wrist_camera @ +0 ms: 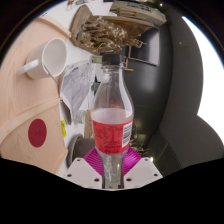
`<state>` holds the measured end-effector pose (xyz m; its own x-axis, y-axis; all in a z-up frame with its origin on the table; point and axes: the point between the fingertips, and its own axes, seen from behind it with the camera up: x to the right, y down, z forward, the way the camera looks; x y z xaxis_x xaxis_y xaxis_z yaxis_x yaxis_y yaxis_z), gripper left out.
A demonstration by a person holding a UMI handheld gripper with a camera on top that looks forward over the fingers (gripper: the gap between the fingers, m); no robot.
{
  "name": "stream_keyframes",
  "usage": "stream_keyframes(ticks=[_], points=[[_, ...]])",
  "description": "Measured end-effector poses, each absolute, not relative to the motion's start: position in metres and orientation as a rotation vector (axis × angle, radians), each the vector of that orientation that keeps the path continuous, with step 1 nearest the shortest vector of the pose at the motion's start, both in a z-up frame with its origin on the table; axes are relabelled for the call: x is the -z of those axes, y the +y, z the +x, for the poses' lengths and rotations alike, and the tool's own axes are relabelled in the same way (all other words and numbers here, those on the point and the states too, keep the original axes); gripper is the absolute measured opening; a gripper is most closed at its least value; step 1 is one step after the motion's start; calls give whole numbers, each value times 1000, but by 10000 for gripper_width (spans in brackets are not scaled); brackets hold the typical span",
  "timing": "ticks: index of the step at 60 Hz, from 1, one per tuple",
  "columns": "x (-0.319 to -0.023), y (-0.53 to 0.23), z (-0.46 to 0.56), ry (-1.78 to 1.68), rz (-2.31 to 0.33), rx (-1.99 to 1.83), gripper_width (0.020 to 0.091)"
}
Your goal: Pour water
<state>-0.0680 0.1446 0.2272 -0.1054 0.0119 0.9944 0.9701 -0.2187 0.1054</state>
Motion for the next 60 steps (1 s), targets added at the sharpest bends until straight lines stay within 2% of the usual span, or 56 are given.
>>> stream_keyframes(ticks=[19, 26, 34, 41, 51, 60], points=[[-223, 188, -114, -1490, -932, 1656, 199], [-214, 191, -122, -1507, -929, 1621, 199], [-208, 191, -113, -1426, -1068, 1520, 199], [-209, 185, -98, -1211, -1315, 1301, 202], [-205, 173, -75, -731, -1701, 812, 204], [-180, 163, -76, -369, -1886, 314, 204]])
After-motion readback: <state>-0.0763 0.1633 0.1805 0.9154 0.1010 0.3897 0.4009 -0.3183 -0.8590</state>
